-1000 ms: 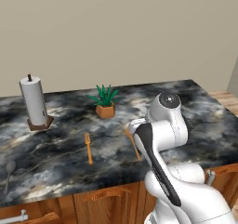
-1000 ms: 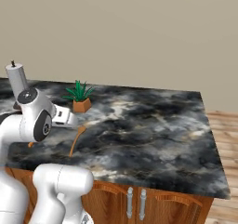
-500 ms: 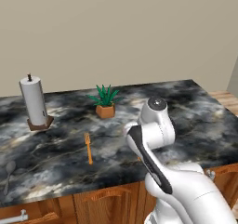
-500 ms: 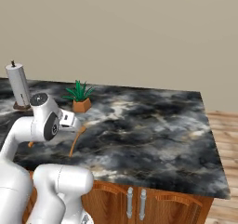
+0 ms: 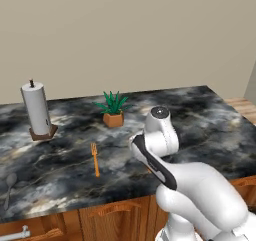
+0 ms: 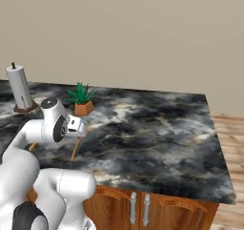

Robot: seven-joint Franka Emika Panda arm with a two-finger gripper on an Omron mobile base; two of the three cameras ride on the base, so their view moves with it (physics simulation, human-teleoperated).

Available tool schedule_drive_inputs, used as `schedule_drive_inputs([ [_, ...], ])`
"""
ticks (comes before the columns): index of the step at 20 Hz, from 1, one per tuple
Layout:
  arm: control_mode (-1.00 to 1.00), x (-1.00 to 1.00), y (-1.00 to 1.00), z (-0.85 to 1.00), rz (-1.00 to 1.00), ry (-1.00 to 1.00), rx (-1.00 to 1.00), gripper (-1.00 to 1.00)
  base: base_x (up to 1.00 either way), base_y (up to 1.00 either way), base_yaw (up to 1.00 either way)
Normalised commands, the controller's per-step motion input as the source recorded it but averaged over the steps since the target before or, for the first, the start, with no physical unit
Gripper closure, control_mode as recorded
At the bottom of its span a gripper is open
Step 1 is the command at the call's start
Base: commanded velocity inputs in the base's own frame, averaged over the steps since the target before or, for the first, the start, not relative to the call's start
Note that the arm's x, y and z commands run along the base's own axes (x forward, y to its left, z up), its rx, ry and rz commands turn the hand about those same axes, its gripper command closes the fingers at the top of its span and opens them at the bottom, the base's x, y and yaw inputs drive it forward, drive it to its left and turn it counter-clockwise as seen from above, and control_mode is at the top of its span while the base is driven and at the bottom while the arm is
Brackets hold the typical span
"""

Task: Organize the utensils by type. Pick up the wooden spoons from the counter and place them in the open cabinet. Then pick up the metallic utensils from the counter and place them in the open drawer.

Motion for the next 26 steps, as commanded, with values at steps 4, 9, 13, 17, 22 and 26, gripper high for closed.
schedule_drive_inputs([
  [4, -1.0, 0.39, 0.01, -0.43, 0.0, 0.09, 0.0, -1.0, 0.0, 0.0, 0.0],
  [9, -1.0, 0.41, 0.0, -0.44, 0.0, 0.13, 0.0, -1.0, 0.0, 0.0, 0.0],
  [13, -1.0, 0.33, 0.0, -0.41, 0.0, 0.14, 0.0, -1.0, 0.0, 0.0, 0.0],
  [17, -1.0, 0.31, 0.01, -0.4, 0.0, 0.16, 0.0, -1.0, 0.0, 0.0, 0.0],
  [22, -1.0, 0.3, 0.03, -0.35, 0.0, 0.1, 0.0, -1.0, 0.0, 0.0, 0.0],
  [26, -1.0, 0.24, 0.02, -0.36, 0.0, 0.07, 0.0, -1.0, 0.0, 0.0, 0.0],
])
